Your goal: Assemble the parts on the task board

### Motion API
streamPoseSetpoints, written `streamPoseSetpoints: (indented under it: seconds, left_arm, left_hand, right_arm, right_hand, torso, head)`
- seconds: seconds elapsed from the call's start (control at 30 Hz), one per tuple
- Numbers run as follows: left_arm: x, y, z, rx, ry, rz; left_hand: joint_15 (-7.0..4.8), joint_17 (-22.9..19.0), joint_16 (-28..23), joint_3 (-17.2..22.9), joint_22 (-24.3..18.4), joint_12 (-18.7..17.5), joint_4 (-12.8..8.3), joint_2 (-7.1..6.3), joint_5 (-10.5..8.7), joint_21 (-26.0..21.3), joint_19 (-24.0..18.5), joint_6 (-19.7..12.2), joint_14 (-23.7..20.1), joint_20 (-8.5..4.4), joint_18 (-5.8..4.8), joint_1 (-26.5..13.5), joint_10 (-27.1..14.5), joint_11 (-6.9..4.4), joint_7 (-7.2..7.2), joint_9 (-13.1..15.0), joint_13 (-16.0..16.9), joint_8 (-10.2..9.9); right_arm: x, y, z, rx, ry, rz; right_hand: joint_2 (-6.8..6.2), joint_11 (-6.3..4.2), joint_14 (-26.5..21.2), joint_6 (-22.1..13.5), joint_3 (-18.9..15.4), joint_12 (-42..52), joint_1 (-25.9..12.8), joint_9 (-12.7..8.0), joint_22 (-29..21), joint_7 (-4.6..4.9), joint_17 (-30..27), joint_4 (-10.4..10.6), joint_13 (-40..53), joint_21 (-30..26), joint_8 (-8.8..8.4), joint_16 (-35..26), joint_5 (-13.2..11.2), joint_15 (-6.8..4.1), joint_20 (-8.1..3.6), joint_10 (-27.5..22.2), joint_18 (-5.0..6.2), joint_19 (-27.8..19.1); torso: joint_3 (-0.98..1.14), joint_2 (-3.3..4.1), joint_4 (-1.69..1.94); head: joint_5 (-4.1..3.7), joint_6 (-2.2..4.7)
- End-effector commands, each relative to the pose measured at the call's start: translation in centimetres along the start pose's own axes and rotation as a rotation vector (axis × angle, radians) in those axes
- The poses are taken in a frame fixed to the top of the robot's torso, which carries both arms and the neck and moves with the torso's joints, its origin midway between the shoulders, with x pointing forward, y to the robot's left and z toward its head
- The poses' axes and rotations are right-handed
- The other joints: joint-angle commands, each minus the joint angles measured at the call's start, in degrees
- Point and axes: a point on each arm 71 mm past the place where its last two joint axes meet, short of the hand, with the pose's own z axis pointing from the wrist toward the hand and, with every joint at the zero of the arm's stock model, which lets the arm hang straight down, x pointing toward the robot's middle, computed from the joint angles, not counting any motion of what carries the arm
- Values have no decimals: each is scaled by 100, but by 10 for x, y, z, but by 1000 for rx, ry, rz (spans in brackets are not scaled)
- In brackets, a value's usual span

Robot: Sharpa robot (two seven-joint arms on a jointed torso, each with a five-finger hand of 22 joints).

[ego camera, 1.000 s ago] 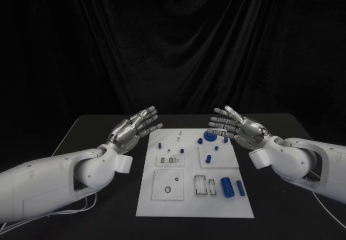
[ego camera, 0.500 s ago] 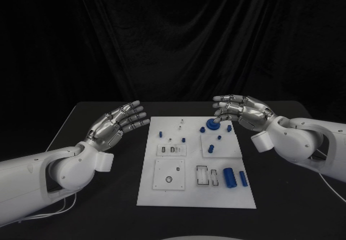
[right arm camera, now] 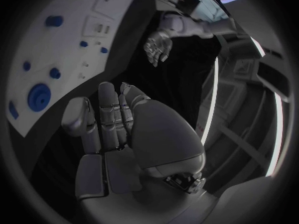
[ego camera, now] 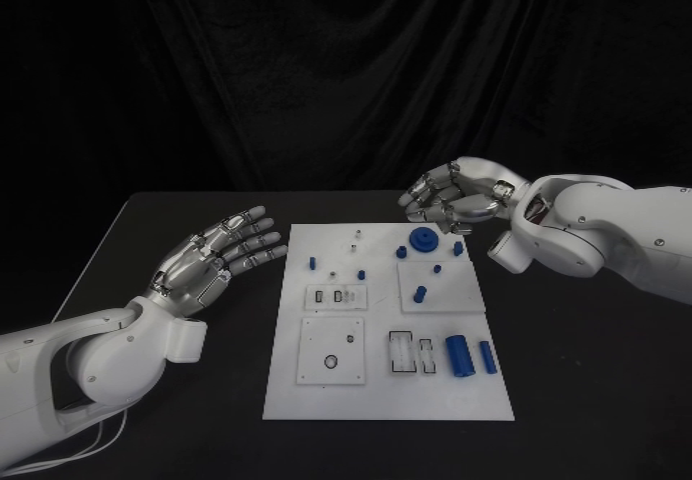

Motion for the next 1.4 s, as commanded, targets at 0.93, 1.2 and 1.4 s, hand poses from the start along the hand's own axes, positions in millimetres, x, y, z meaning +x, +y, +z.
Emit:
streamPoseSetpoints:
  seconds: [0.93, 1.2, 1.4]
  left_arm:
    - [0, -13, -2, 128, 8, -2]
    - [0, -12, -1, 125, 14, -7]
    - [-2, -11, 0, 123, 15, -7]
  left_hand:
    - [71, 12, 58, 122, -4, 25, -22, -30, 15, 5, -51, 103, 52, 19, -84, -17, 59, 43, 33, 13, 0, 46]
    - [82, 13, 65, 142, -6, 25, -27, -27, 15, 1, -62, 115, 56, 22, -92, -20, 63, 53, 39, 13, -1, 49]
    - [96, 15, 75, 168, -9, 26, -34, -21, 17, -2, -74, 118, 61, 26, -102, -24, 70, 67, 50, 13, -2, 48]
  right_arm:
    - [18, 8, 9, 69, -32, -1070]
    - [24, -2, 6, 57, -26, -1055]
    - [27, -6, 8, 24, -41, -1044]
  right_hand:
    - [-700, -56, 745, 378, 705, -1122, -441, -37, 1013, -297, 850, 474, -264, 435, -1224, 436, -485, -199, -173, 266, -235, 621]
    - [-693, -64, 765, 432, 728, -1145, -449, -25, 1046, -283, 863, 481, -250, 444, -1282, 438, -487, -203, -179, 386, -241, 639]
    - [-677, -81, 800, 613, 841, -1199, -428, 19, 1119, -279, 900, 489, -235, 464, -1341, 445, -371, -206, -176, 659, -256, 680]
  torso:
    - [-215, 611, 225]
    - [-216, 578, 209]
    - [-217, 569, 210]
  head:
    - [-396, 517]
    - [-423, 529]
    - [-415, 454]
